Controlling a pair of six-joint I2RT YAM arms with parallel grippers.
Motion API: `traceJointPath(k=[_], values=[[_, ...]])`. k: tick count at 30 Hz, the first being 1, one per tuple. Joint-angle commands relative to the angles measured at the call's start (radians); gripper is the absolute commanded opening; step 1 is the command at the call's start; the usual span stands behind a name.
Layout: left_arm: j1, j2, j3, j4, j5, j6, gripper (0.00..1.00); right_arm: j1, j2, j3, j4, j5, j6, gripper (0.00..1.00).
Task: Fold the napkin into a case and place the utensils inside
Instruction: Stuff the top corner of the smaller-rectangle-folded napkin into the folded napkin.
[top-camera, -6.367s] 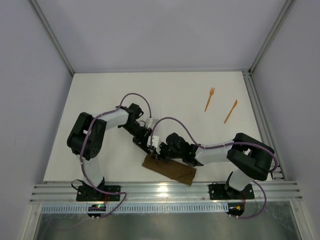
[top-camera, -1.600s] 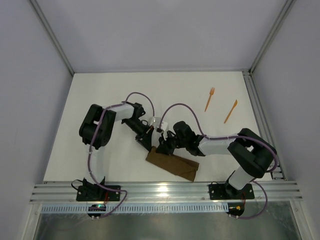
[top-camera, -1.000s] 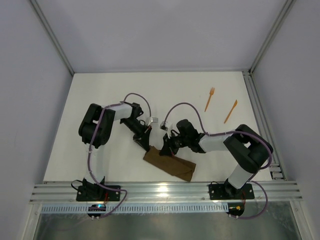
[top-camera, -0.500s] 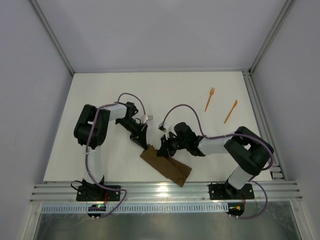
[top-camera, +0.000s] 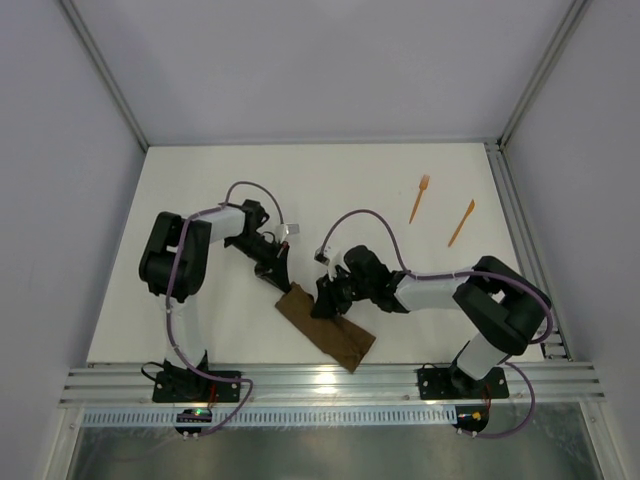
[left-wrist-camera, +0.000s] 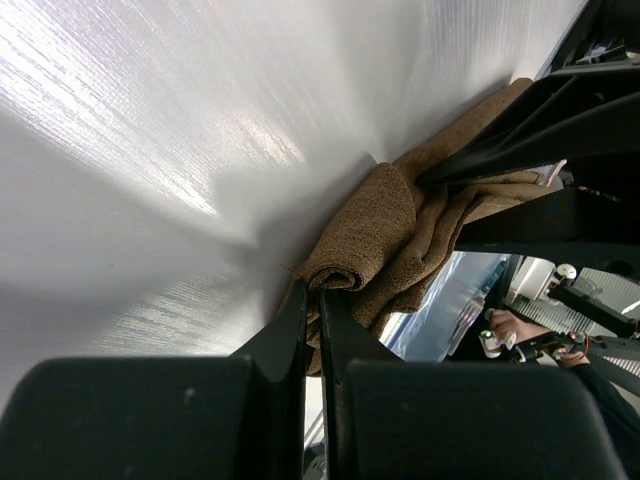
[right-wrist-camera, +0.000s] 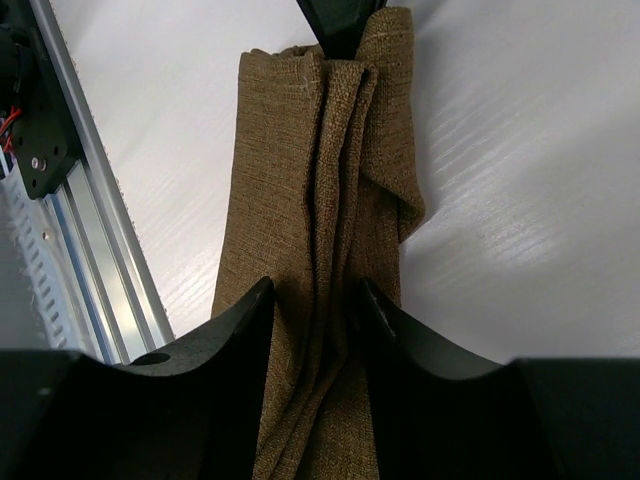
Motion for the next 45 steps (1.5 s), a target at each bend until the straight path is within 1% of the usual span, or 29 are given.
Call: traceJointPath(k=[1, 6, 10, 14, 17, 19, 23, 28, 31, 34, 35, 39, 45], values=[[0.01, -0.034, -0.006, 0.043, -0.013, -0.016, 0.0, 0.009, 0.024, 0.01, -0.031, -0.021, 0.056, 0.44], [0.01, -0.032, -0.024, 0.071, -0.03, -0.03, 0.0, 0.026, 0.004, 0.065, -0.091, 0.011, 0.066, 0.46], [0.01, -0.031, -0.02, 0.077, -0.033, -0.034, 0.0, 0.061, -0.027, 0.122, -0.219, 0.089, 0.069, 0.47], [0.01, -0.015, -0.015, 0.069, -0.032, -0.044, 0.0, 0.063, -0.022, 0.11, -0.255, 0.135, 0.126, 0.48], [0.01, -0.015, -0.019, 0.068, -0.045, -0.039, 0.0, 0.063, -0.019, 0.116, -0.318, 0.181, 0.146, 0.48], [0.01, -0.017, -0.02, 0.069, -0.052, -0.041, 0.0, 0.063, -0.033, 0.124, -0.371, 0.195, 0.154, 0.49], [0.01, -0.017, -0.009, 0.065, -0.059, -0.045, 0.0, 0.063, -0.082, 0.135, -0.415, 0.221, 0.172, 0.51], [0.007, -0.023, 0.003, 0.054, -0.085, -0.038, 0.0, 0.05, -0.094, 0.179, -0.485, 0.214, 0.192, 0.52], [-0.002, -0.025, 0.003, 0.052, -0.09, -0.034, 0.0, 0.01, -0.107, 0.182, -0.499, 0.204, 0.214, 0.53], [-0.013, -0.018, 0.003, 0.045, -0.096, -0.036, 0.0, -0.026, -0.142, 0.167, -0.476, 0.178, 0.218, 0.53], [-0.015, -0.017, 0.003, 0.042, -0.099, -0.036, 0.0, -0.029, -0.148, 0.173, -0.476, 0.166, 0.218, 0.56], [-0.015, -0.008, 0.007, 0.043, -0.104, -0.047, 0.0, -0.03, -0.157, 0.181, -0.461, 0.068, 0.224, 0.57], [-0.016, -0.005, 0.013, 0.043, -0.102, -0.053, 0.0, -0.03, -0.142, 0.135, -0.441, 0.011, 0.267, 0.58]])
